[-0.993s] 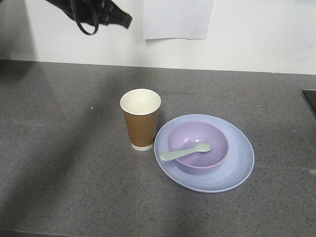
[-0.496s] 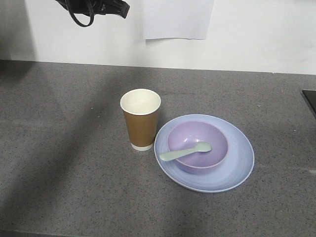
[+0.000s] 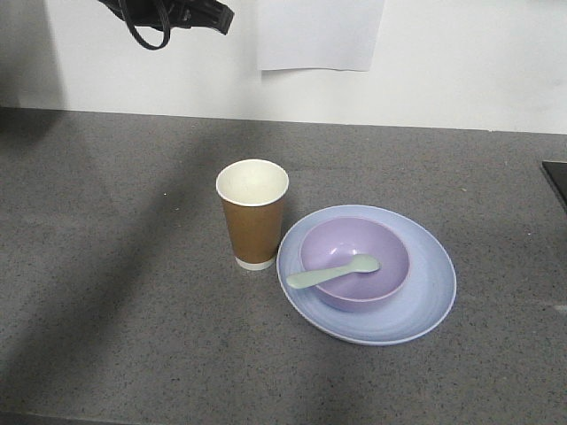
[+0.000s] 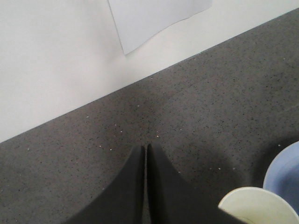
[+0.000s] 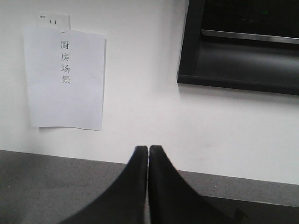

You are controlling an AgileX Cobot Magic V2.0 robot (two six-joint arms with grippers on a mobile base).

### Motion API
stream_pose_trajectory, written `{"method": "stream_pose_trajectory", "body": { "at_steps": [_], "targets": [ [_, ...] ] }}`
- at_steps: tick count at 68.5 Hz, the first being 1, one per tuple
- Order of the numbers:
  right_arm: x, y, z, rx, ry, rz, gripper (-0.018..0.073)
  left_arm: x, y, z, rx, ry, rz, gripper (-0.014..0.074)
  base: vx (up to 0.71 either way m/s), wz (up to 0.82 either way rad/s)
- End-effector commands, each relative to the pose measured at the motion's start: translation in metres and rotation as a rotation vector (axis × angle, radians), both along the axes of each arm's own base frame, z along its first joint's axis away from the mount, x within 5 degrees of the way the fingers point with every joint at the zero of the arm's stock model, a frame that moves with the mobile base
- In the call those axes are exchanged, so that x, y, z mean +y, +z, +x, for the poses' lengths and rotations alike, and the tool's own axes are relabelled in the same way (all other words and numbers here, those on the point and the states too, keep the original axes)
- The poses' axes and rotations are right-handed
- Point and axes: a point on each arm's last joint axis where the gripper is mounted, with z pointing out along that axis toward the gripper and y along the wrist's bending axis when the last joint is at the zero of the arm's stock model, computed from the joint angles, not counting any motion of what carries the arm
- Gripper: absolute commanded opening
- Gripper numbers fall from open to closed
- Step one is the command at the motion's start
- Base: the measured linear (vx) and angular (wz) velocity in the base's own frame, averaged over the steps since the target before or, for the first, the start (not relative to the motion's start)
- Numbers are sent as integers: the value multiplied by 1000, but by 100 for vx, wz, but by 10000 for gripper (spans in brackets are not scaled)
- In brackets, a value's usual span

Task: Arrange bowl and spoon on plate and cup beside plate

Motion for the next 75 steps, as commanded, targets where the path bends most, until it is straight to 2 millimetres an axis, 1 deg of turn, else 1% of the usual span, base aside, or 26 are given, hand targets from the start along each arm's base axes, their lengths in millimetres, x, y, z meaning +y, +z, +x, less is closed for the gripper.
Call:
{"method": "stream_pose_trajectory", "body": {
  "at_steps": [1,12,22,28,30,31,34,36,37,39,40,46,47,49,52,53,54,56,57,58,60,61,67,68,74,75],
  "targets": [
    [0,12,-1,-89,8,-27,-3,4,29,-14,-120,-3,-54,-6,0,0],
    [0,12,-1,-89,8,-27,-3,10,44,-26,-156,-3,-71,-6,0,0],
    [0,12,-1,-88,7,-27,-3,26,70,-56,-255,-6,-101,-6,0,0],
    [0,12,-1,-88,7,-27,-3,39,77,-73,-334,-2,-129,-6,0,0],
    [0,12,-1,-88,7,-27,-3,45,77,-81,-363,0,-138,-6,0,0],
    [0,12,-1,-88,7,-27,-3,47,71,-83,-359,2,-133,-6,0,0],
    [0,12,-1,-88,7,-27,-3,55,67,-92,-397,7,-136,-6,0,0],
    [0,12,-1,-88,7,-27,-3,61,60,-101,-416,12,-135,-6,0,0],
    [0,12,-1,-88,7,-27,-3,66,60,-109,-434,14,-138,-6,0,0],
    [0,12,-1,-88,7,-27,-3,73,52,-117,-437,24,-134,-6,0,0],
    [0,12,-1,-88,7,-27,-3,75,43,-118,-436,27,-132,-6,0,0],
    [0,12,-1,-88,7,-27,-3,100,23,-145,-486,84,-166,-6,0,0],
    [0,12,-1,-88,7,-27,-3,103,12,-147,-471,97,-166,-6,0,0],
    [0,12,-1,-88,7,-27,-3,113,1,-158,-474,127,-172,-6,0,0],
    [0,12,-1,-88,7,-27,-3,123,-15,-171,-473,162,-174,-6,0,0],
    [0,12,-1,-88,7,-27,-3,127,-15,-176,-483,173,-175,-6,0,0],
    [0,12,-1,-88,7,-27,-3,130,-26,-180,-466,183,-166,-6,0,0],
    [0,12,-1,-88,7,-27,-3,136,-41,-191,-462,202,-155,-6,0,0],
    [0,12,-1,-88,7,-27,-3,137,-43,-193,-465,204,-154,-6,0,0],
    [0,12,-1,-88,7,-27,-3,140,-47,-200,-473,212,-150,-6,0,0],
    [0,12,-1,-88,7,-27,-3,143,-59,-208,-470,218,-137,-6,0,0],
    [0,12,-1,-88,7,-27,-3,144,-70,-211,-457,220,-128,-6,0,0],
    [0,12,-1,-88,7,-27,-3,148,-102,-237,-483,216,-124,-6,0,0],
    [0,12,-1,-88,7,-27,-3,149,-113,-240,-473,215,-122,-6,0,0],
    [0,12,-1,-88,7,-27,-3,150,-144,-262,-531,204,-165,-6,0,0],
    [0,12,-1,-88,7,-27,-3,150,-154,-265,-527,203,-173,-6,0,0]
  ]
}}
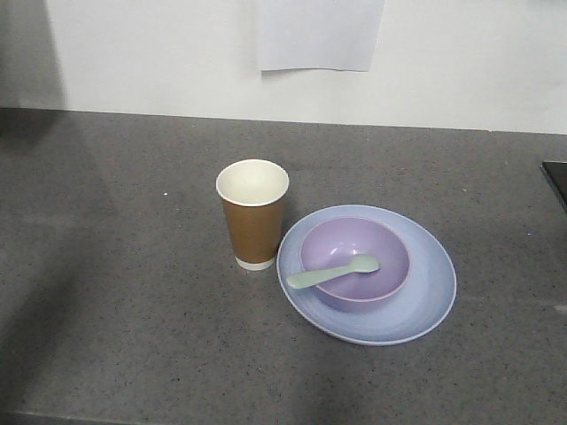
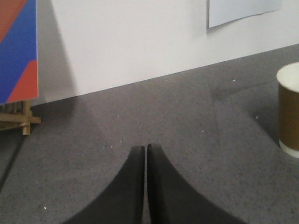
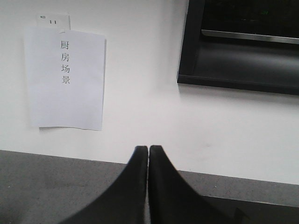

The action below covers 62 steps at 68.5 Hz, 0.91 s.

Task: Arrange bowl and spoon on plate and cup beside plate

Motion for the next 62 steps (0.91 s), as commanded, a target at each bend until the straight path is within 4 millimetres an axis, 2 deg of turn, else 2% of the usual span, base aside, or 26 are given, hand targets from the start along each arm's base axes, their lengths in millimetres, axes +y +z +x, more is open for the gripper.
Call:
{"method": "stream_pose_trajectory", "body": {
  "at_steps": [1,11,19,41,62],
  "targets": [
    [0,12,-1,-88,7,-27,-3,0,-21,-20,-168,-26,-64,-6,0,0],
    [0,12,-1,-88,7,-27,-3,3,-72,-47,-292,-24,-157,-6,0,0],
    [0,12,-1,-88,7,-27,-3,5,-98,-61,-359,-22,-204,-6,0,0],
    [0,12,-1,-87,7,-27,-3,8,-106,-71,-352,4,-192,-6,0,0],
    [0,12,-2,-89,7,-27,-3,8,-106,-71,-351,5,-206,-6,0,0]
  ]
}}
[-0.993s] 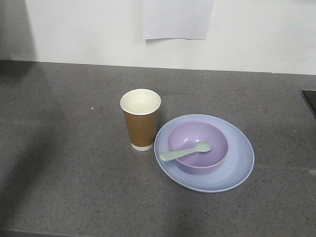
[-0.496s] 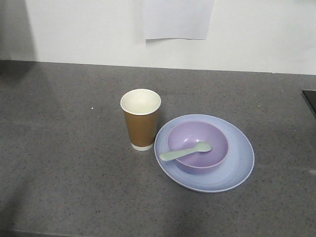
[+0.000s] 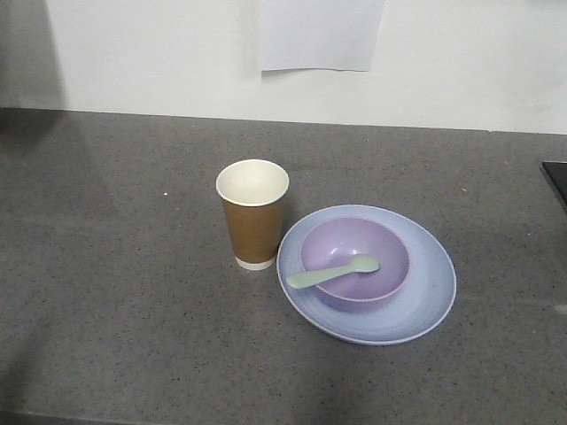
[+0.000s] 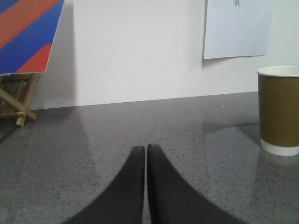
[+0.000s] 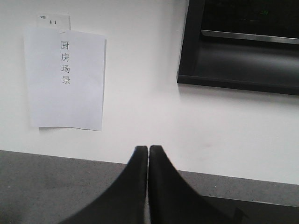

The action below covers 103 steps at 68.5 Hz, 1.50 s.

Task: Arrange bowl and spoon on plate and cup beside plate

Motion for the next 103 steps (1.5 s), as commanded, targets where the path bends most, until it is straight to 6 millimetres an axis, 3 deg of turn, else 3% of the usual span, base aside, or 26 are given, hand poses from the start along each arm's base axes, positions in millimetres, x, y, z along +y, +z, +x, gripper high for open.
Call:
{"method": "stream_pose_trajectory", "body": {
  "at_steps": [1,33,44,103],
  "targets": [
    [0,12,-2,-89,7,-27,-3,-1,13,-3,-98,-12,-30,-6,0,0],
    [0,13,-2,-92,8,-27,-3,-1,13,-3,-98,-12,-32,-6,0,0],
    [0,13,-2,-92,8,-27,-3,-1,13,-3,-90,-17,-112,-6,0,0],
    [0,13,-2,-92,8,-27,-3,-1,13,-3,-93,-16,-98,-6,0,0]
  ]
}}
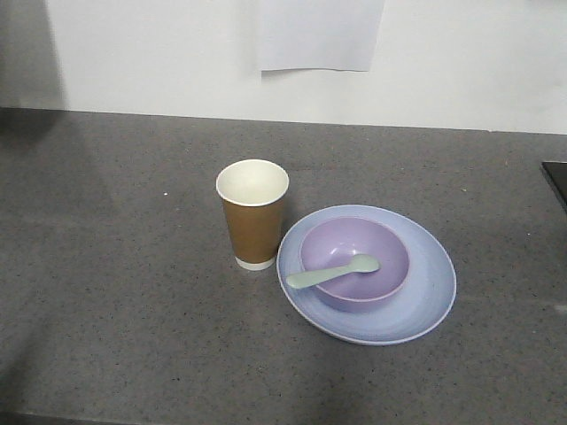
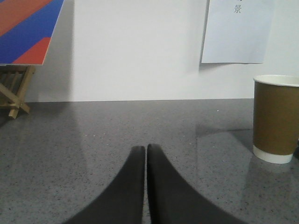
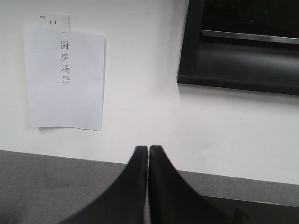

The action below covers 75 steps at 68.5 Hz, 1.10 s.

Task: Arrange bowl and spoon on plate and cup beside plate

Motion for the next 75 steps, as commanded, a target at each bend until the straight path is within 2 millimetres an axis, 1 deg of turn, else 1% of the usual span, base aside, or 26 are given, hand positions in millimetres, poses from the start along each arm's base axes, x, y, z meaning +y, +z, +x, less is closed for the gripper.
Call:
{"method": "stream_pose_trajectory", "body": {
  "at_steps": [1,40,50,56,62,68,69,72,75],
  "targets": [
    [0,13,-2,-92,8,-27,-3,0,14,-3,-100,-7,-28,-6,0,0],
    [0,12,-2,-89,10,-22,-3,0,14,-3,-100,-7,-28,-6,0,0],
    [6,5,9,-46,46,23,-3,0,14,-3,-100,-7,-28,-6,0,0],
    [9,-11,17,-26,62,9,-3,0,14,-3,-100,-7,-28,-6,0,0],
    [14,-35,26,-3,87,-1,-3,0,14,-3,-100,-7,-28,-6,0,0],
    [17,-64,31,20,117,-6,-3,0,14,-3,-100,-7,-28,-6,0,0],
    [18,-73,33,36,122,-7,-3,0,14,-3,-100,-7,-28,-6,0,0],
    [20,-86,33,39,137,-4,-3,0,14,-3,-100,-7,-28,-6,0,0],
    [20,-105,33,57,143,5,-3,0,14,-3,-100,-7,-28,-6,0,0]
  ]
}}
